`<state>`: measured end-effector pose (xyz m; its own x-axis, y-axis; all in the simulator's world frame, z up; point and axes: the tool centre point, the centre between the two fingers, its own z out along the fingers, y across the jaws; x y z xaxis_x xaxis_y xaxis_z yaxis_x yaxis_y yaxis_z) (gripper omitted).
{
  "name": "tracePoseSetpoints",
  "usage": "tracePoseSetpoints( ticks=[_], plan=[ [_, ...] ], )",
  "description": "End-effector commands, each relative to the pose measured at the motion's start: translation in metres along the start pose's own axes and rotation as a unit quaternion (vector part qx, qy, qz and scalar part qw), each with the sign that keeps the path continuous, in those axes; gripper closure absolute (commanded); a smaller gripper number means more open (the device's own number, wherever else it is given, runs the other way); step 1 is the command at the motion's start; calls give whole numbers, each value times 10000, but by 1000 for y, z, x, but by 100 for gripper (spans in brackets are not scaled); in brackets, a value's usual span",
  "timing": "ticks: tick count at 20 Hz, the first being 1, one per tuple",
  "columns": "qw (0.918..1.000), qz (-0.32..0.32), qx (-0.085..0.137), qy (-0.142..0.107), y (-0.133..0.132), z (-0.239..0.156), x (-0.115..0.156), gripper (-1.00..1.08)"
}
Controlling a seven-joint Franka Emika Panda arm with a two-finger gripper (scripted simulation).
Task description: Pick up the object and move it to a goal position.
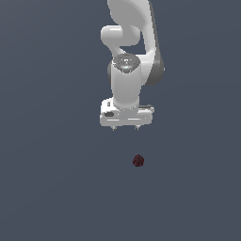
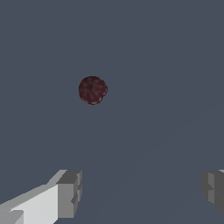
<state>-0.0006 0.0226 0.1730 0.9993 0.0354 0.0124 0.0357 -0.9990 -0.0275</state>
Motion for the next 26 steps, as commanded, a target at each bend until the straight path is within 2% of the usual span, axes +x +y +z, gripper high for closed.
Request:
tracePoseSetpoints(
  ticks=[1,4,10,18,26],
  plan=[
    [10000,0,0,0,0,0,0,-92],
    [10000,-23,20,-31,-7,3,-1,-92],
    [9996,-169,115,-181,-38,14,-10,-92],
    [9998,-69,110,-175,-37,15,-6,-92],
    [9989,417,92,-169,-40,26,10,-92]
  ],
)
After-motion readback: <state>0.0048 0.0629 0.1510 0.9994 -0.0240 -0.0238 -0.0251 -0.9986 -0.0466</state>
